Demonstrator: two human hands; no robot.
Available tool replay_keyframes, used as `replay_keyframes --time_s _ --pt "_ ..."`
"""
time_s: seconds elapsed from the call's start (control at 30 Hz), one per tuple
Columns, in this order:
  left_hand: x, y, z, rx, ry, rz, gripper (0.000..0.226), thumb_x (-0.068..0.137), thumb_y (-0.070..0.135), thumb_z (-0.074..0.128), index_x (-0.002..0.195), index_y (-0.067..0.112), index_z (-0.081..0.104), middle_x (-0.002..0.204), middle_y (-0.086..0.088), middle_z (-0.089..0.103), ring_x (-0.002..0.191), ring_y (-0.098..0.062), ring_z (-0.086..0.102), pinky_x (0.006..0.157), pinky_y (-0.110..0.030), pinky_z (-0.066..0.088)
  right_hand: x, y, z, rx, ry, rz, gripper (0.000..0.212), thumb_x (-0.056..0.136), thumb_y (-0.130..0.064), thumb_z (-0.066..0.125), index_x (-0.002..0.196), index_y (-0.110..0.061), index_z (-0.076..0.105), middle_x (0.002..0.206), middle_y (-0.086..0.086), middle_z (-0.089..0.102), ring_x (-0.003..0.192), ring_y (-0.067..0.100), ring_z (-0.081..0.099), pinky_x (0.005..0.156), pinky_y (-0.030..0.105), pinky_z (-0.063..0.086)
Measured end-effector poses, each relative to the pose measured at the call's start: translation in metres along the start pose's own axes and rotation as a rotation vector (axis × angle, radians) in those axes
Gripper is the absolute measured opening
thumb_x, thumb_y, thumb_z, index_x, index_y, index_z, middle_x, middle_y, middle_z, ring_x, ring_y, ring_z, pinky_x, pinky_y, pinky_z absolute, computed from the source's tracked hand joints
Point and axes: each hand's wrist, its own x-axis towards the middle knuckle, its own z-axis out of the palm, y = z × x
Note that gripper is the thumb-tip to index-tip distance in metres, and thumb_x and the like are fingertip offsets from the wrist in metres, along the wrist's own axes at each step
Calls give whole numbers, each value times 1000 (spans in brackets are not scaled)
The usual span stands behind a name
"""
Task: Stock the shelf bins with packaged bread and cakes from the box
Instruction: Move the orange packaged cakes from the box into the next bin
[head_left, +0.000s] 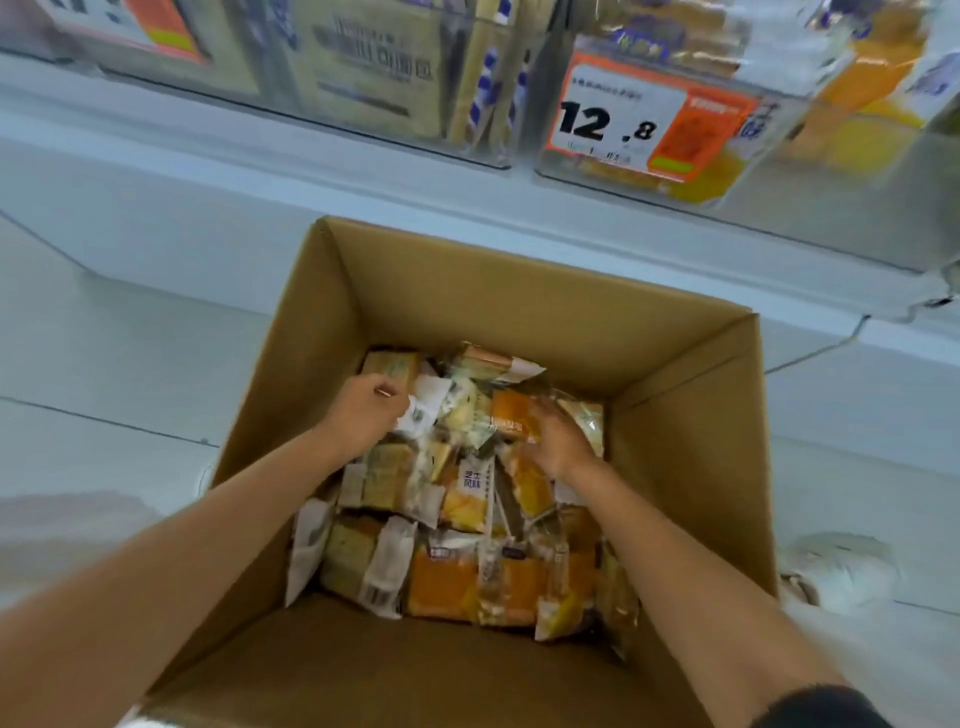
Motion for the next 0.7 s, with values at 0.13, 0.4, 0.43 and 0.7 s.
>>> replay_keyframes --time_s 0.13,0.4,0.43,0.7 --pt "7 -9 10 -27 -29 -56 21 99 13 54 115 3 62 108 -9 59 69 -10 55 43 -7 41 23 5 18 -183 47 -86 73 91 -29 63 153 -18 26 150 11 42 135 30 42 107 37 39" --pt "-4 14 43 -449 -385 -414 51 88 54 63 121 17 55 108 -7 64 105 -24 65 93 -39 55 -70 -49 -2 265 142 -254 42 94 -23 63 135 -18 58 131 0 59 118 16 54 93 20 39" --pt "-7 15 47 -468 -414 -422 44 90 46 65 122 16 58 103 -6 67 99 -22 67 87 -37 57 -79 -54 -4 240 88 -325 45 91 -22 65 135 -19 57 138 0 54 125 15 49 102 23 37" --pt "-30 3 16 -527 -424 -298 74 89 19 70 150 17 29 128 -3 61 118 -17 55 118 -44 26 -75 -47 -51 867 -78 53 74 86 -39 70 148 -23 32 148 2 43 129 18 47 97 31 47"
